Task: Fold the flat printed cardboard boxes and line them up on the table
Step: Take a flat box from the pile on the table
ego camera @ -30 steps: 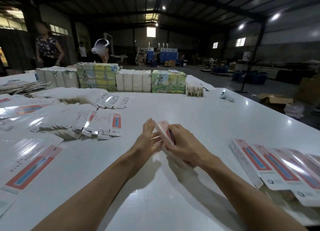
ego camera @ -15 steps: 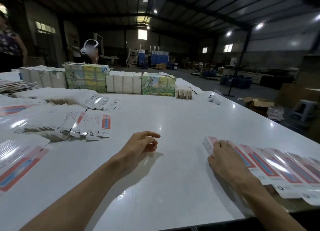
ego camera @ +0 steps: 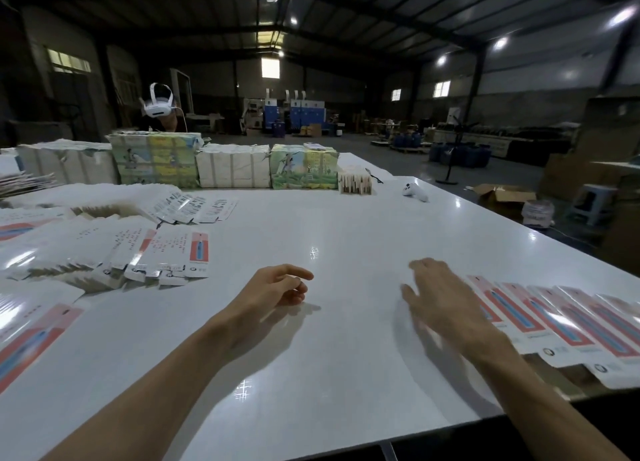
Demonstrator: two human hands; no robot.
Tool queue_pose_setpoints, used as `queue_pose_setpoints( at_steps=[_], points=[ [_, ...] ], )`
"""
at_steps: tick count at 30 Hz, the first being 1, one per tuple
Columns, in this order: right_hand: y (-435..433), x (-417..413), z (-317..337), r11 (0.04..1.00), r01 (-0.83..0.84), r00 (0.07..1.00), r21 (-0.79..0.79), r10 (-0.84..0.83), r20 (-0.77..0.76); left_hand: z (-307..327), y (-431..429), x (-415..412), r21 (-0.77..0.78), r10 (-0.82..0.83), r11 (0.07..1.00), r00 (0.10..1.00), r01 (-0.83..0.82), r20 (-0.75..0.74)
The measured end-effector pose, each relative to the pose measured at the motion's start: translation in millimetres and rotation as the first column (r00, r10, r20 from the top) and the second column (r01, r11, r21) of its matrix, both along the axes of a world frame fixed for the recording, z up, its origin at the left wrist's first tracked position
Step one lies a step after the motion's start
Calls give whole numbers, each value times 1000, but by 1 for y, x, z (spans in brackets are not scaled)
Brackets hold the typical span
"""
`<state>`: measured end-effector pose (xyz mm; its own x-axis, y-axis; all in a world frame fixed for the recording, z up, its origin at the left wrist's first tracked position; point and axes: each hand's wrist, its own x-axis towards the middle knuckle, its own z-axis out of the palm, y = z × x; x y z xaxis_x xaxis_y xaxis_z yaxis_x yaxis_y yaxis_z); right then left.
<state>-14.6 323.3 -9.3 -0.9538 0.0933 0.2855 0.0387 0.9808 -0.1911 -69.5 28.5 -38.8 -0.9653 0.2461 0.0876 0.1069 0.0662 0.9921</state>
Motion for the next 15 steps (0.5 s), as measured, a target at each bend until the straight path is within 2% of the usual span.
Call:
queue_pose_setpoints(
  at_steps=[3, 6, 11, 15],
  points=[
    [-57, -26, 12, 981, -192, 978, -5, 191, -81, -2, -3, -4, -42, 55, 997, 997, -58, -55],
    [-117, -51, 16, 938, -338, 933, -73, 324, -156, -6, -6, -6, -14, 185, 982, 980, -187, -77],
    [-171, -69, -11, 887, -403, 911, -226, 365, -194, -6, -21, -18, -80, 406, 904, 903, -419, -141],
    [-167, -83, -32, 808, -424, 905, -409, 387, -175, 3, -40, -21, -249, 512, 801, 839, -544, -188]
  ],
)
